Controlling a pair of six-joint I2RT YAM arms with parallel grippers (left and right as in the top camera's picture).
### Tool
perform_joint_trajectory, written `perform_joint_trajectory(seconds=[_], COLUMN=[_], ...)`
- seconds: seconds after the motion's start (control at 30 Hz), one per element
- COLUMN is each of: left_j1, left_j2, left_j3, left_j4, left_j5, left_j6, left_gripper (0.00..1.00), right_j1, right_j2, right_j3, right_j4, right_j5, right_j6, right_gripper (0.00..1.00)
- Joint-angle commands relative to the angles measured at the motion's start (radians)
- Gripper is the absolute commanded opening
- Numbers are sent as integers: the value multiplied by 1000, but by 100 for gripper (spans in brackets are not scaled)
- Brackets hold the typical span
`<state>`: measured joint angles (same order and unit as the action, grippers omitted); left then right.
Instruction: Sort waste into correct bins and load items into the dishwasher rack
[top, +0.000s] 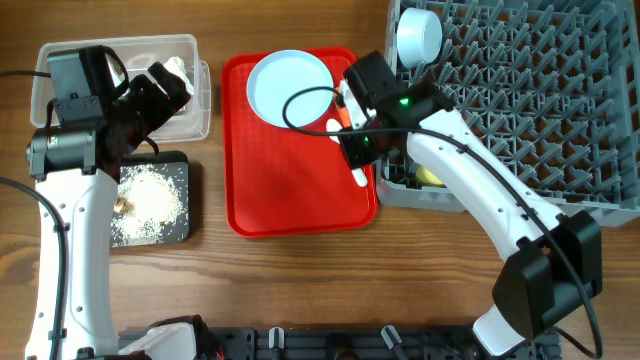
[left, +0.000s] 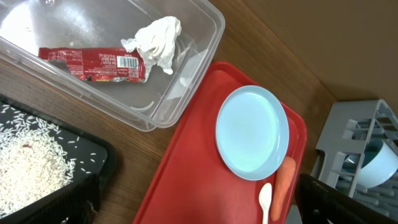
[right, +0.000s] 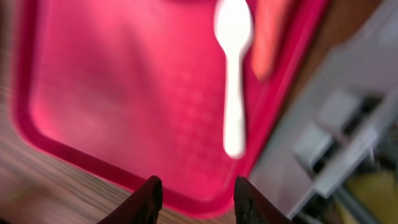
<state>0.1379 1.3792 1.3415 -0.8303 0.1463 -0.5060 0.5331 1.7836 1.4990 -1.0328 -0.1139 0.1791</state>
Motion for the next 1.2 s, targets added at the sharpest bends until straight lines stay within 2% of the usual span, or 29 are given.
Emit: perform_joint_trajectory(seconds=[0.0,0.33,1.17], left_j1=[5,5,5], left_j2=[3,3,3], left_j3=[7,7,7], left_j4=[2,2,2], left_j5=[-10,-10,-10], left_j6=[12,13,13], left_gripper=[100,100,100], right_j1=[-6,-8,-9], right_j2=[-4,-3,23], right_j3=[-18,-19,-21], right_j4=[-33,-72,-41], right_j5=[104,145,140], right_j6=[91,117,154], right_gripper=[40,41,45])
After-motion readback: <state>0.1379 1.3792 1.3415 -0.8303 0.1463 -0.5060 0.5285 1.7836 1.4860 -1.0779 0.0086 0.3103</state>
